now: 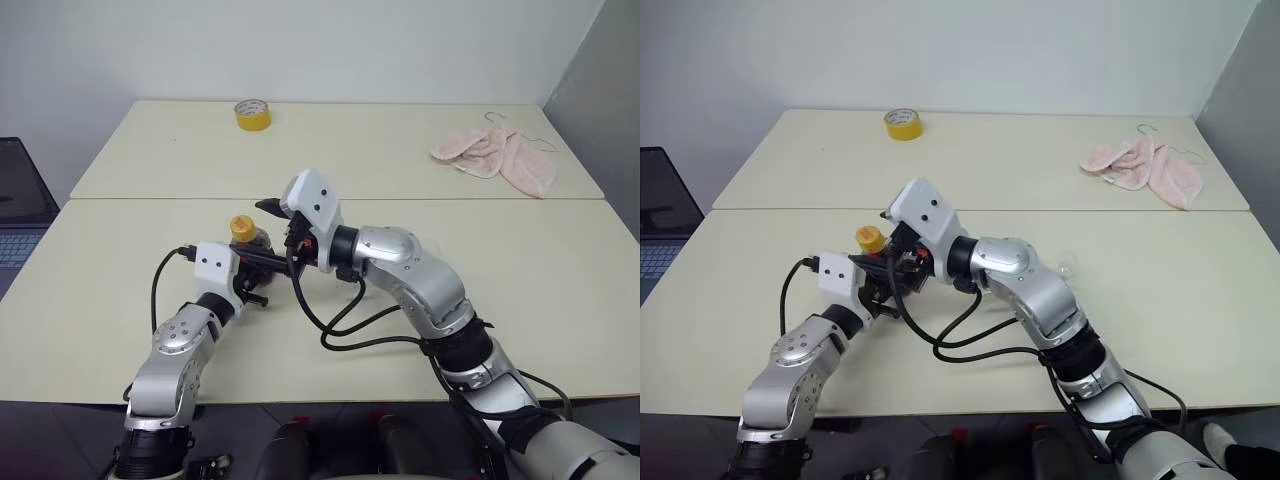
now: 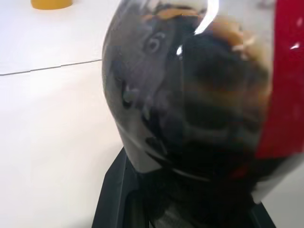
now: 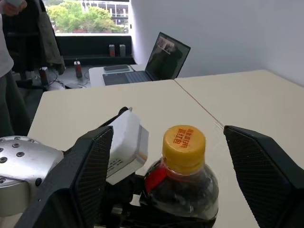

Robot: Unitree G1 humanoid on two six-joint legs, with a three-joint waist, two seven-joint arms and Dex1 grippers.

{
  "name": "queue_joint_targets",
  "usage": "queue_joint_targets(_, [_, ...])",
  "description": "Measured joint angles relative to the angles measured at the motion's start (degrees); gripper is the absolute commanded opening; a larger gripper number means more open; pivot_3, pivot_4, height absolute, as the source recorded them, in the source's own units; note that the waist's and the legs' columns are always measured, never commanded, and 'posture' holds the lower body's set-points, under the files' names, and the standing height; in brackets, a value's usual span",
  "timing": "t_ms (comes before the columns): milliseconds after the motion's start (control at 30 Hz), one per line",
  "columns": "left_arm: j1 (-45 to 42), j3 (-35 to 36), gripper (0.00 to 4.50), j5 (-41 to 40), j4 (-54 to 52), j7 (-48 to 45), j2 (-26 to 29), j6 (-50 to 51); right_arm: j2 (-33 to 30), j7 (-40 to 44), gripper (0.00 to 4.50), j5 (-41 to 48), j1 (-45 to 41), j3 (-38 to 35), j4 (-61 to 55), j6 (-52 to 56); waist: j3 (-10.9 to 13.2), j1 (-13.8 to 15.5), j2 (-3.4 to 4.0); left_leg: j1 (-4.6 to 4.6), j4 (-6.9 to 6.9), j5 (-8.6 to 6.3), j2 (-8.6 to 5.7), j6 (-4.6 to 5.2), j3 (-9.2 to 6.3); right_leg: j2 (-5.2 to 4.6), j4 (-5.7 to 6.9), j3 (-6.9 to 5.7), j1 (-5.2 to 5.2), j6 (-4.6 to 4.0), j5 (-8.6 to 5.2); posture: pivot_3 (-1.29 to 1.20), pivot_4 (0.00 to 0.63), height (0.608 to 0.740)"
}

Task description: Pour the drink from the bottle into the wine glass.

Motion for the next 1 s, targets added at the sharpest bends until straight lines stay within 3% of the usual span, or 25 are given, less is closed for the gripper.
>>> queue_joint_targets(567, [1.47, -0.45, 0.79, 0.08, -2.37, -1.61, 0.00, 1.24, 2.93, -3.30, 3.98, -4.24, -1.92, -1.37, 7.79, -3.26, 0.00, -0.04, 0.00, 0.00, -0.01, 0.00, 0.00, 0.00, 0.01, 0.00, 0.00, 0.01, 0.00, 0.00, 0.00, 0.00, 0.150, 0.740])
queue_joint_targets(1000, [1.04, -0.20, 0.79, -0.46, -2.34, -1.82, 0.03, 2.26, 0.04, -2.09, 3.98, -4.82, -1.85, -1.28, 7.72, -5.48, 0.00, -0.04, 0.00, 0.00, -0.01, 0.00, 0.00, 0.00, 0.02, 0.00, 0.00, 0.01, 0.00, 0.00, 0.00, 0.00, 0.150, 0.740])
